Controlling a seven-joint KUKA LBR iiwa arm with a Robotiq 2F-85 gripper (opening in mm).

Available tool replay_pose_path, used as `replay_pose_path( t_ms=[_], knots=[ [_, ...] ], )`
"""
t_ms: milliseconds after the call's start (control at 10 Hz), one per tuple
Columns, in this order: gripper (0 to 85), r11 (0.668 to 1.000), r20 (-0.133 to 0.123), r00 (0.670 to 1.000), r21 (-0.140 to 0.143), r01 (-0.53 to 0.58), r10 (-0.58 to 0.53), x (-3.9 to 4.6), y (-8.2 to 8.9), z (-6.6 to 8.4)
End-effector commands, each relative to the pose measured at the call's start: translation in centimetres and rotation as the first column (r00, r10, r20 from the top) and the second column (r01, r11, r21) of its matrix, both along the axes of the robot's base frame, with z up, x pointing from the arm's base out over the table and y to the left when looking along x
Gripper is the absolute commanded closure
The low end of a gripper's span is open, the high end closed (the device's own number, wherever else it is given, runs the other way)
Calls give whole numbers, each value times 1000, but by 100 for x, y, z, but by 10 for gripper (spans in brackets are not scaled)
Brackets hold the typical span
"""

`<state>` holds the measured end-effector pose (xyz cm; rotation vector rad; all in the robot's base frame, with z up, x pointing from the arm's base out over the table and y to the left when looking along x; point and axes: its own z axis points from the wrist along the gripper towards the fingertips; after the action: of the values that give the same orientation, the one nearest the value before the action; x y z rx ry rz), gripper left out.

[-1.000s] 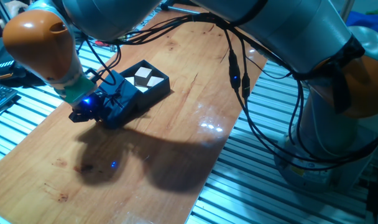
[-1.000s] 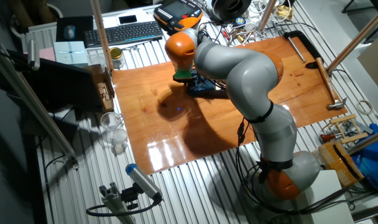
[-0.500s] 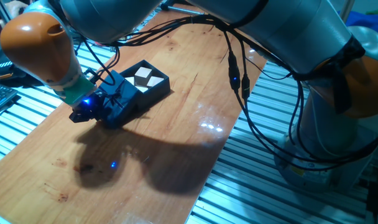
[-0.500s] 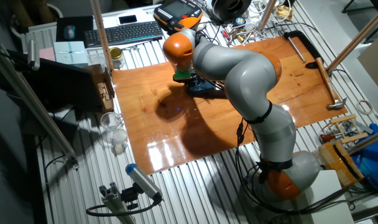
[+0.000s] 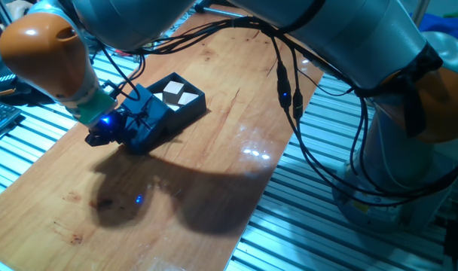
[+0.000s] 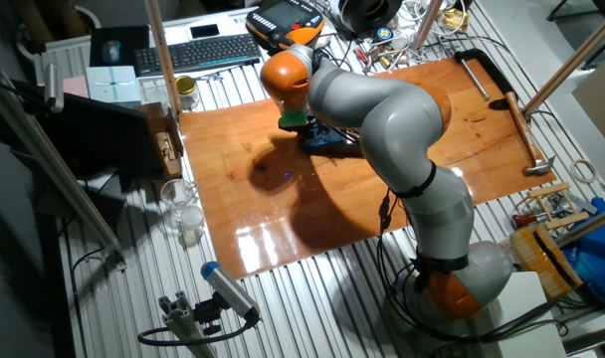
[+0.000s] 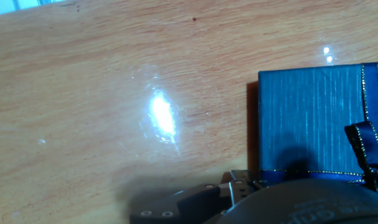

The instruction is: Slide the outer casing onto the gift box

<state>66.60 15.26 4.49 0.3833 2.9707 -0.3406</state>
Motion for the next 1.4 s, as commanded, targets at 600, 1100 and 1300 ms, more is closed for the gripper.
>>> replay_pose_path(
  t_ms=[600, 1100, 1300],
  knots=[
    [850, 1000, 7, 1000, -7, 2, -2, -10, -57, -49],
    [850, 1000, 7, 1000, -12, 11, -11, -22, -107, -106],
    [850, 999, 6, 1000, -32, 22, -22, -21, -141, -87]
  ],
)
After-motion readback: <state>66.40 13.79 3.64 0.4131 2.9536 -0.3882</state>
